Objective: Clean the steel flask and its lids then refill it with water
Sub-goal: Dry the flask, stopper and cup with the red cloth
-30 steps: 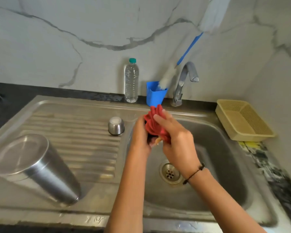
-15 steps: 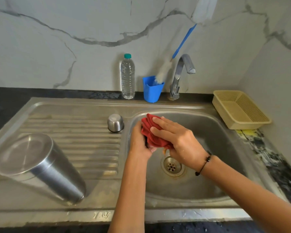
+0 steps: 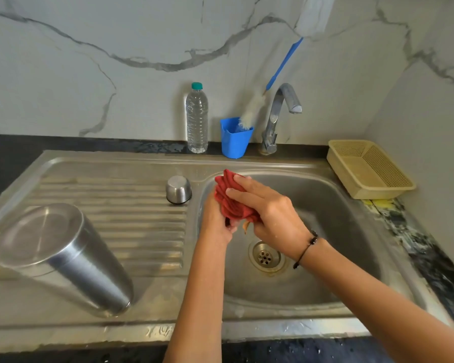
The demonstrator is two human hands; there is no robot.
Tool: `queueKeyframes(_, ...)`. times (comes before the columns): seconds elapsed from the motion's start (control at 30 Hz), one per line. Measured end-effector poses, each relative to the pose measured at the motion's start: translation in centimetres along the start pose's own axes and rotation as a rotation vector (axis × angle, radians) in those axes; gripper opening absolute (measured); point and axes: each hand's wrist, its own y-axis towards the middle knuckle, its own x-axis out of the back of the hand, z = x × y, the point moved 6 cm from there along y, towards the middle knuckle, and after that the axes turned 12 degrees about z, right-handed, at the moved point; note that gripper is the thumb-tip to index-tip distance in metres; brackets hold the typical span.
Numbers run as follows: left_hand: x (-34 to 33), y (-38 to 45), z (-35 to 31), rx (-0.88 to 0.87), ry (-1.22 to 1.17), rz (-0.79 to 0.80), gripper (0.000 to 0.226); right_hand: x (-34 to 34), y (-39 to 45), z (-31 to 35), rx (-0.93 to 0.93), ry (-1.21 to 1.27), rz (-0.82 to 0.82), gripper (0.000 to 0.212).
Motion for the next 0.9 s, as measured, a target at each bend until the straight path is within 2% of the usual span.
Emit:
queueKeyframes(0.13,0.0,-0.4,0.3,0.059,0.027,-0.115,0.039,0.0,0.3,-0.7,-0.083,0.102,0.02,0.06)
queueKeyframes(0.27,0.0,-0.1,1.0,0.067,0.069,-0.165,0.035,0.4,0.1,-1.6,-0.21,0.174,0.049,0.059)
queueKeyframes(0.33,-0.3,0.0,1.3,0.069,0.117,-0.173,0.032,0.6,0.0,-2.8,-0.351,0.255,0.093,0.051)
queueKeyframes(0.43,-0.7,-0.3,1.1,0.067,0.191,-0.205,0.03,1.0,-0.3,-4.7,-0.521,0.431,0.135,0.025)
queueKeyframes(0.53,-0.9,-0.3,0.2,-0.014,0.235,-0.235,0.023,2.5,-0.9,-5.6,-0.64,0.644,-0.002,0.028)
queueKeyframes(0.6,-0.3,-0.3,-0.3,-0.069,0.284,-0.291,0.026,4.0,-0.6,-4.3,-0.528,0.538,-0.064,0.038)
queueKeyframes(0.7,0.0,-0.3,-0.8,-0.176,0.31,-0.266,0.04,3.5,-0.4,-0.9,-0.256,0.244,0.032,0.056)
queueKeyframes(0.73,0.1,-0.5,-1.0,-0.198,0.328,-0.276,0.042,2.8,-0.4,-0.4,-0.226,0.169,0.067,0.057)
queueKeyframes(0.83,0.7,-0.7,-1.3,-0.21,0.389,-0.35,0.039,1.8,-0.1,-0.4,-0.336,0.163,0.143,0.052)
queueKeyframes(0.9,0.4,-0.9,-1.3,-0.217,0.412,-0.368,0.034,2.0,0.4,-1.0,-0.425,0.197,0.215,0.038)
